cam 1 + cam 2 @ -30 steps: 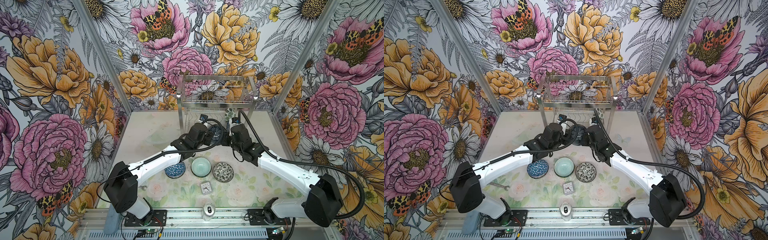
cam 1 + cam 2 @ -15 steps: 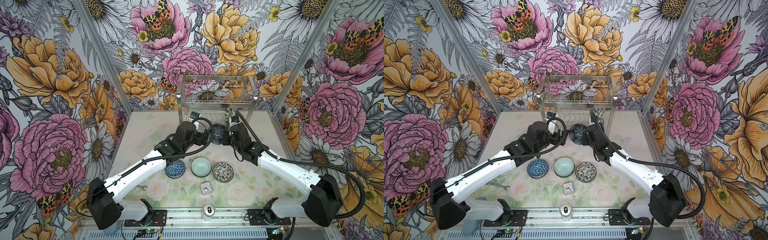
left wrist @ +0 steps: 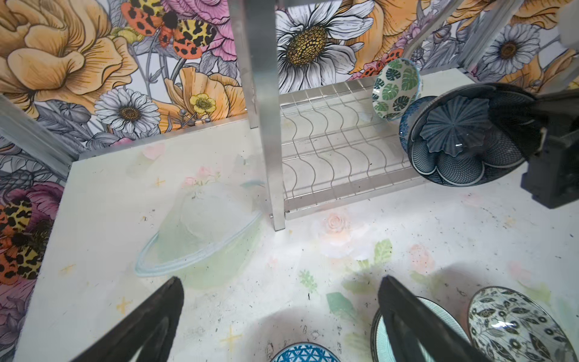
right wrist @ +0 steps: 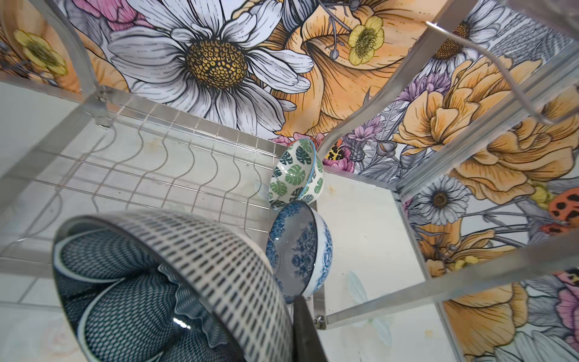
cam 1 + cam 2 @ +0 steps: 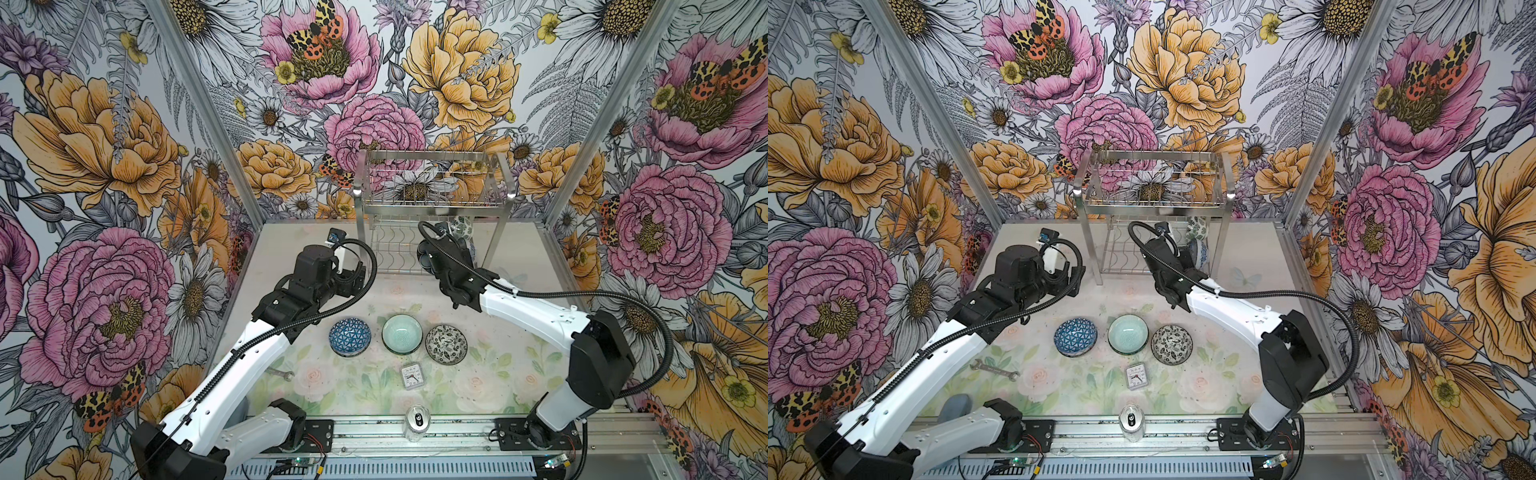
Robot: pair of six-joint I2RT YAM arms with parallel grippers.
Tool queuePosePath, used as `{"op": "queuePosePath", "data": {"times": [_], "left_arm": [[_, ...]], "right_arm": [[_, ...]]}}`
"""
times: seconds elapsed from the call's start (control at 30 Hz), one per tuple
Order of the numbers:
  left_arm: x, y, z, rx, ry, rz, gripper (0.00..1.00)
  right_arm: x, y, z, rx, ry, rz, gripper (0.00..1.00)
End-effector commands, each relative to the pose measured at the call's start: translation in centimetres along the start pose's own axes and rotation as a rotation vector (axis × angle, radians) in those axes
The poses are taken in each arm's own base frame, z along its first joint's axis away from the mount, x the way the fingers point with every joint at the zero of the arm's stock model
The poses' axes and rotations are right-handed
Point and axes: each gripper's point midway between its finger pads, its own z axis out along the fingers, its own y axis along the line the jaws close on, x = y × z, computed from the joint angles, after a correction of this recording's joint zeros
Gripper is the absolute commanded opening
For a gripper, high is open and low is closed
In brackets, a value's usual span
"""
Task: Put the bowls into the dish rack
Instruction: 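Carry the navy bowl toward the rack with the right gripper while the left withdraws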
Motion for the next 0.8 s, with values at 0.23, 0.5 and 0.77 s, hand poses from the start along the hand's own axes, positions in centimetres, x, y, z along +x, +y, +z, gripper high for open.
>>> {"op": "queuePosePath", "data": {"times": [0.23,0.5,0.77], "left_arm": [[0.3,1.7,-1.1,-0.035,-0.029,-0.016,0.99],[0.1,2.1,-1.5,-0.047,-0.040,-0.019,0.98],[0.0,2.2,-1.6,-0.049,-0.043,-0.022,0.99]], "right_arm": [[-4.1,0.2,4.6,0.334,-0.058,-0.252,0.00],[-5.7,1.4,9.8,0.467,-0.060,-0.404,0.00],[-6.6,1.4,15.0,0.555,-0.026,-0.490,0.00]]}}
